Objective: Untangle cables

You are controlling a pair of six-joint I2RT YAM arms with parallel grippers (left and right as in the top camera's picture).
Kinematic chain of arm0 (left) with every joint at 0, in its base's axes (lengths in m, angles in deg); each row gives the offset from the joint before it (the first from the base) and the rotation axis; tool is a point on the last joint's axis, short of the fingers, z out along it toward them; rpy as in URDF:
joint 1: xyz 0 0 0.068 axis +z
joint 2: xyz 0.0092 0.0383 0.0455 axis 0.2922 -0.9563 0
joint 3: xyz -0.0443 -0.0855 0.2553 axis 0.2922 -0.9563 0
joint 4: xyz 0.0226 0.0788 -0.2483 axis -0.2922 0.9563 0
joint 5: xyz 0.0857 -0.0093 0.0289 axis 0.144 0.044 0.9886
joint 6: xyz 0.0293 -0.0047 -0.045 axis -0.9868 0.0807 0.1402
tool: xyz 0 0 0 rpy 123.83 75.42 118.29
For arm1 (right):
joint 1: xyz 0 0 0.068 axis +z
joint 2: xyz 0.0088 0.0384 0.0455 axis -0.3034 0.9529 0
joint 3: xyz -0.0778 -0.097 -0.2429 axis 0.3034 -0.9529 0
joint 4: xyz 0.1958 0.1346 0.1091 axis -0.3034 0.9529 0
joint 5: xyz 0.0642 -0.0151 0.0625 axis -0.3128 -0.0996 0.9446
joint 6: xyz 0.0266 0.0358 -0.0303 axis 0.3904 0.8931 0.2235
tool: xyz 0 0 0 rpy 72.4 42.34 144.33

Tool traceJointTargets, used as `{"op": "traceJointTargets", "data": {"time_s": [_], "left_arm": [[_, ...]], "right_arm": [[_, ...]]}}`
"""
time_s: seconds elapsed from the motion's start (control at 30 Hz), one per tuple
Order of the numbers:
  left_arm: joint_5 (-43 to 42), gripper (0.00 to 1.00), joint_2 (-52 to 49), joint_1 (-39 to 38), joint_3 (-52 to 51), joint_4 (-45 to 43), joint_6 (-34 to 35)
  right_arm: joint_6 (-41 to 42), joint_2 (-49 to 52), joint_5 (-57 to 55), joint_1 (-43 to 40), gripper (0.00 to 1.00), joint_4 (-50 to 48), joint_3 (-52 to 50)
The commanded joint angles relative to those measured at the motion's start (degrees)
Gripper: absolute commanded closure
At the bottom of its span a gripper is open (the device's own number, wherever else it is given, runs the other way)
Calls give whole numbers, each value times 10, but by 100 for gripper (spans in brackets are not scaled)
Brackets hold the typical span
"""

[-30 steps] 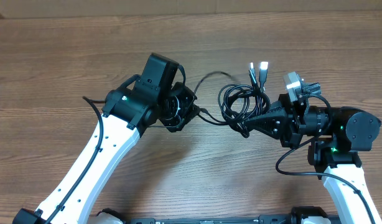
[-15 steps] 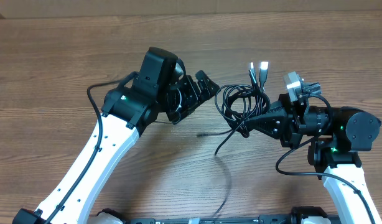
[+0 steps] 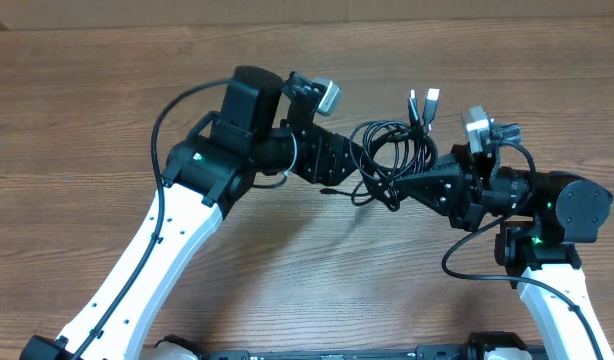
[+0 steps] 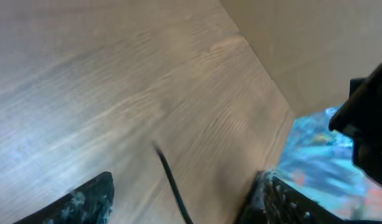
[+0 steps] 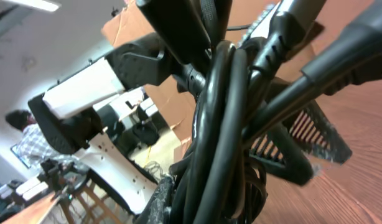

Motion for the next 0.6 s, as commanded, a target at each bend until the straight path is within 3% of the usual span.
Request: {"op": "traceJointTargets", "data": {"time_s": [0.0,0.27,0.57], "left_arm": [[-41,15,5,45,8,-13,-65],[-244,0,5,133,8,-79,-66],[-252,0,5,116,8,-80,-47]], "right_arm": [[15,-9,-30,2,96,-4,12],[15,-9,-30,2,96,-4,12],[15,-9,-30,2,96,-4,12]]}}
